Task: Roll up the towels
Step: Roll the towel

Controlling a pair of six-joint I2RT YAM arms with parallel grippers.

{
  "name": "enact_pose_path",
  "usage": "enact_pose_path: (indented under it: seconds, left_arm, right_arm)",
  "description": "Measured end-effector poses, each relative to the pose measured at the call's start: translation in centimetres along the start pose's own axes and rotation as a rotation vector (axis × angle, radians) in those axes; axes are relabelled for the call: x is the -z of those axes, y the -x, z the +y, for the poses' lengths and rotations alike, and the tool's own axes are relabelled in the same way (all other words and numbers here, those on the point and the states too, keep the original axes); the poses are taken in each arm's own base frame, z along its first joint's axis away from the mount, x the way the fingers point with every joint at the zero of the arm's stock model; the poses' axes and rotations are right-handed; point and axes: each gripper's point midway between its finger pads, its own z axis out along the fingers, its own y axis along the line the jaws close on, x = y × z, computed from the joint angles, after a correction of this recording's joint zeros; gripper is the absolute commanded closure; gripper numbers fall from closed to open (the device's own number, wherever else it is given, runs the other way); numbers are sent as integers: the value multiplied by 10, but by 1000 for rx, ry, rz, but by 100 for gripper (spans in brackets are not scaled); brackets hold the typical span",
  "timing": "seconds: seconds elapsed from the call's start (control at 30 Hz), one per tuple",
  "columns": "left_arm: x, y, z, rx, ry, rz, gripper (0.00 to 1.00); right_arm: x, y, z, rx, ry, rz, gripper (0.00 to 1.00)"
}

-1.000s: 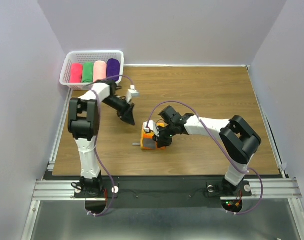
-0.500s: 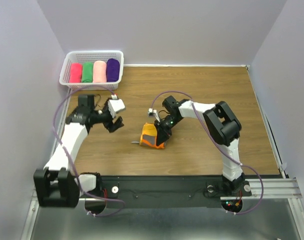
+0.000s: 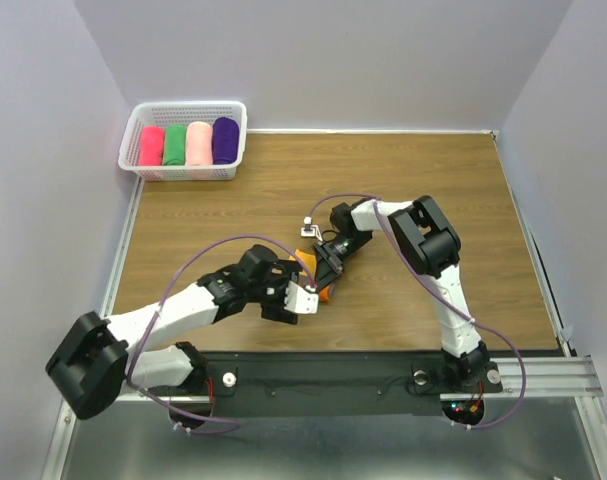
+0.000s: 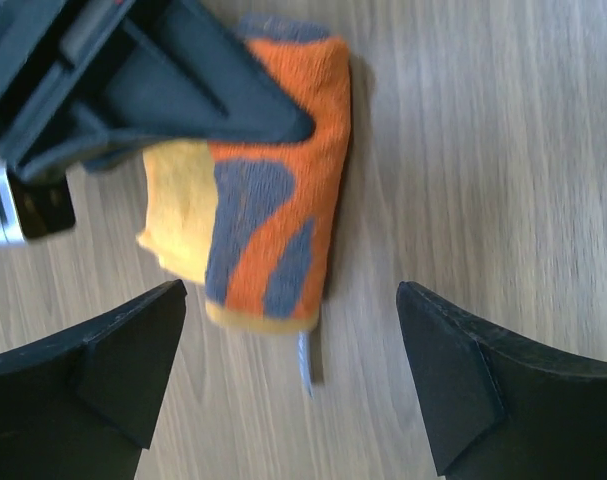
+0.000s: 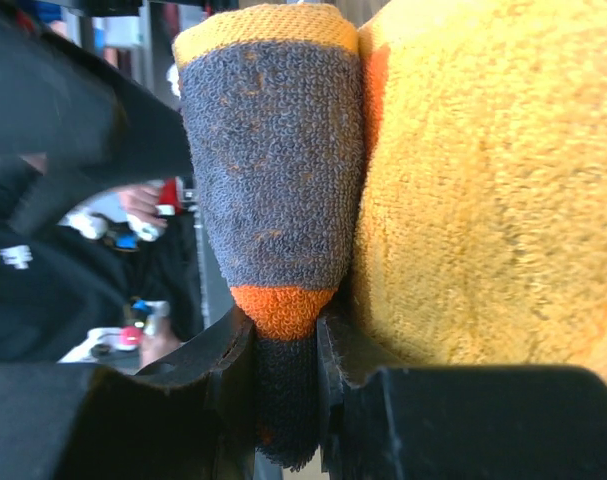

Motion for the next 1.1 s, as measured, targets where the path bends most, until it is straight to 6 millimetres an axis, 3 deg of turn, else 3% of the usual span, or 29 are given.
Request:
enact_pose_path:
  seconds: [0.17,0.37,0.5,0.67,0.73,0.77,0.93,1.03,1.1]
  left_arm:
    - [-19,14,-2,-92,-27,-1,3]
    - [-48,10,-17,-126,-110,50,26]
    - [-64,9,-2,-93,-94,96,28]
    - [-67,7,-2,-59,-94,109,55]
    - [-68,6,-3,-49,-97,112,62]
    - [-68,7,-4,-43,-103,110,68]
    - [-68,9,-10,-16,-160,116,73]
    - [-70,10,-13,7,-211,124,73]
    - [-71,12,-15,21,-238,124,73]
  right_arm:
    - [0,-5,0,-37,26,4,75]
    - [0,-6,2,-41,33,12,75]
    - [1,-8,2,-33,31,16,75]
    - [4,-10,3,-8,27,35,70]
    - [5,-10,3,2,24,45,63]
    - [6,-10,3,4,22,47,52]
    - [15,1,6,28,-15,61,32]
    - [38,29,3,103,-94,35,19]
    - [71,59,-2,178,-181,-25,17]
